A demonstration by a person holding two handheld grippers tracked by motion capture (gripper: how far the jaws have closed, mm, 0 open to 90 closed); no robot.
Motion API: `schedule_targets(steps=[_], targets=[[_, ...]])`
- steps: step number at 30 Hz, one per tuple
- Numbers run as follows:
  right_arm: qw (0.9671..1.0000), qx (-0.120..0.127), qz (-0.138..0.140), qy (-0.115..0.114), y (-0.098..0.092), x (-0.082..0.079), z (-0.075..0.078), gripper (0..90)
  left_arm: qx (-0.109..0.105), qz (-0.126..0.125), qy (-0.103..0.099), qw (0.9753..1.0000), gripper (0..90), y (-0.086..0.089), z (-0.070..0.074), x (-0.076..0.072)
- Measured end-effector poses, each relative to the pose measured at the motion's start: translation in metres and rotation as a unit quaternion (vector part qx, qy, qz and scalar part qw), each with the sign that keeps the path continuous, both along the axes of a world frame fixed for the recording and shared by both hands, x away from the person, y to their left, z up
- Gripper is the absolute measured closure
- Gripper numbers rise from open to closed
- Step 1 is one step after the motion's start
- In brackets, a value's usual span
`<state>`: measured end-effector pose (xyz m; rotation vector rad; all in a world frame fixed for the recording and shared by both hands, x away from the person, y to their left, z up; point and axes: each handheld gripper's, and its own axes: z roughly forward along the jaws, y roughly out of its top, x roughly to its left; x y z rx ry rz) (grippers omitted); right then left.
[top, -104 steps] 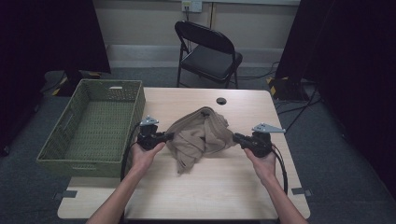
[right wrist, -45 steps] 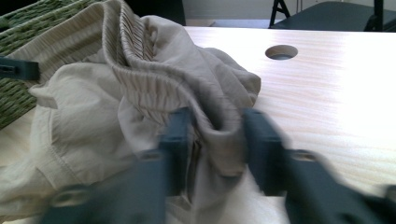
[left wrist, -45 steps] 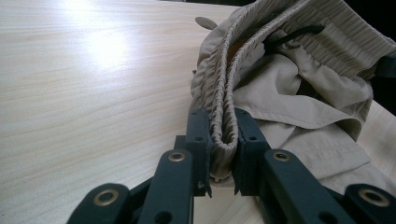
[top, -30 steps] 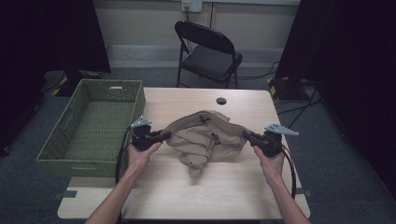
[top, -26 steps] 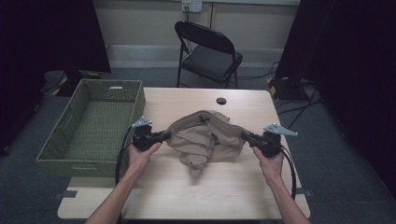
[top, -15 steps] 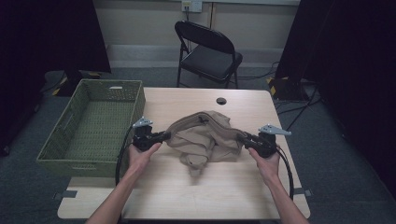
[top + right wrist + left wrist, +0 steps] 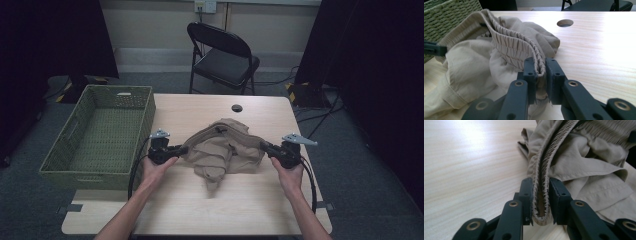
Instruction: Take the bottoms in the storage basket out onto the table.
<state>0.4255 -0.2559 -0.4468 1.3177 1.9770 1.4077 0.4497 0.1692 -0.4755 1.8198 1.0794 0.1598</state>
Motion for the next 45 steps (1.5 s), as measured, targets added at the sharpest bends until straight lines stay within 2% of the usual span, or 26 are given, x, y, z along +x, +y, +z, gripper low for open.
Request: schedule_targets(steps=[4, 9, 12, 15, 19, 21, 25, 34, 41, 45], targets=[[1.0, 0.001, -0.002, -0.002, -0.003, -0.001, 0.002, 79.8, -0.007, 0.001, -0.006, 1.0, 80.1, -0.002, 0.002, 0.0], [0.9998, 0.013, -0.005, -0.017, -0.006, -0.006, 0.013, 79.9, -0.028, 0.003, -0.032, 0.9991, 80.7, 0.0, 0.02, -0.005], [0.9993, 0.018, -0.006, -0.031, -0.009, -0.009, 0.023, 80.0, -0.019, 0.0, -0.052, 0.9985, 80.9, 0.003, 0.033, -0.009], [0.9989, 0.019, -0.008, -0.041, -0.01, -0.012, 0.031, 80.0, -0.039, 0.003, -0.069, 0.9968, 81.1, 0.007, 0.045, -0.013], [0.9982, 0.017, -0.005, -0.057, -0.008, -0.015, 0.044, 80.0, -0.042, 0.001, -0.082, 0.9957, 81.2, 0.009, 0.056, -0.017], [0.9975, 0.008, -0.003, -0.07, -0.007, -0.018, 0.053, 80.0, -0.049, 0.002, -0.092, 0.9946, 81.3, 0.012, 0.063, -0.018], [0.9962, 0.016, -0.002, -0.086, -0.009, -0.022, 0.069, 80.1, -0.048, 0.003, -0.112, 0.9925, 81.3, 0.017, 0.076, -0.024], [0.9923, 0.025, 0.005, -0.121, -0.004, -0.026, 0.106, 80.0, -0.064, 0.006, -0.15, 0.9865, 81.4, 0.029, 0.11, -0.032], [0.9904, 0.037, 0.004, -0.133, -0.008, -0.023, 0.123, 80.0, -0.065, 0.007, -0.176, 0.9822, 81.6, 0.033, 0.136, -0.032], [0.9889, 0.041, 0.008, -0.143, -0.007, -0.022, 0.133, 80.1, -0.075, 0.008, -0.188, 0.9792, 81.8, 0.035, 0.15, -0.032]])
